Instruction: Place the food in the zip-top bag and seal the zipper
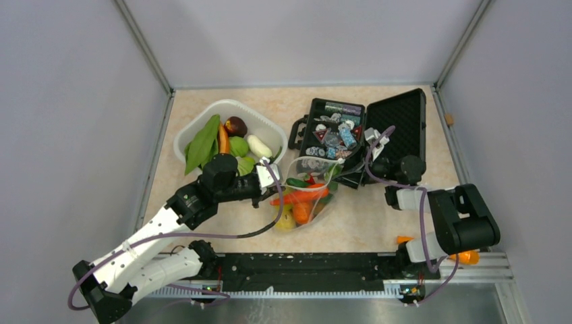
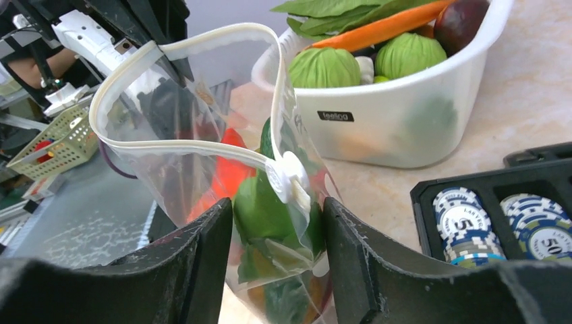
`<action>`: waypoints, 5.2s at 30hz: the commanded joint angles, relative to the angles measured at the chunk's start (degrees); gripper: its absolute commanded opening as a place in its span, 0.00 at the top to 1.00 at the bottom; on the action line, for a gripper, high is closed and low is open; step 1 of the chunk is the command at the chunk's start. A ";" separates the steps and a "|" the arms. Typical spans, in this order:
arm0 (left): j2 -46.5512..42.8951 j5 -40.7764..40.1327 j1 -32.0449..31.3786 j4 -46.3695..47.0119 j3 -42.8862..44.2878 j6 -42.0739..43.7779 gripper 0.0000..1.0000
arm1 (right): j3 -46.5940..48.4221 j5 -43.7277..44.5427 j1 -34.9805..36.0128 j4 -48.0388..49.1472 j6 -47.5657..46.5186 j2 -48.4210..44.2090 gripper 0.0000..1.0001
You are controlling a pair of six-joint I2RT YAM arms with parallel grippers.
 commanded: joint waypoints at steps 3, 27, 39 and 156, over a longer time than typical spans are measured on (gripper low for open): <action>-0.86 0.56 0.33 4.35 1.52 -0.48 1.00 | 0.35 2.82 0.71 9.75 -2.46 -3.46 0.39; -5.18 -1.74 0.74 1.35 0.65 -0.49 1.00 | -0.38 11.92 1.25 -22.58 -23.50 -17.93 1.00; -6.41 -11.95 4.96 -1.28 -1.99 -1.08 1.00 | -0.80 12.67 0.94 -39.30 -29.69 -27.89 1.00; 38.85 19.00 -5.74 2.94 31.02 3.82 1.00 | 8.78 21.86 11.88 -73.88 -47.62 -36.11 0.81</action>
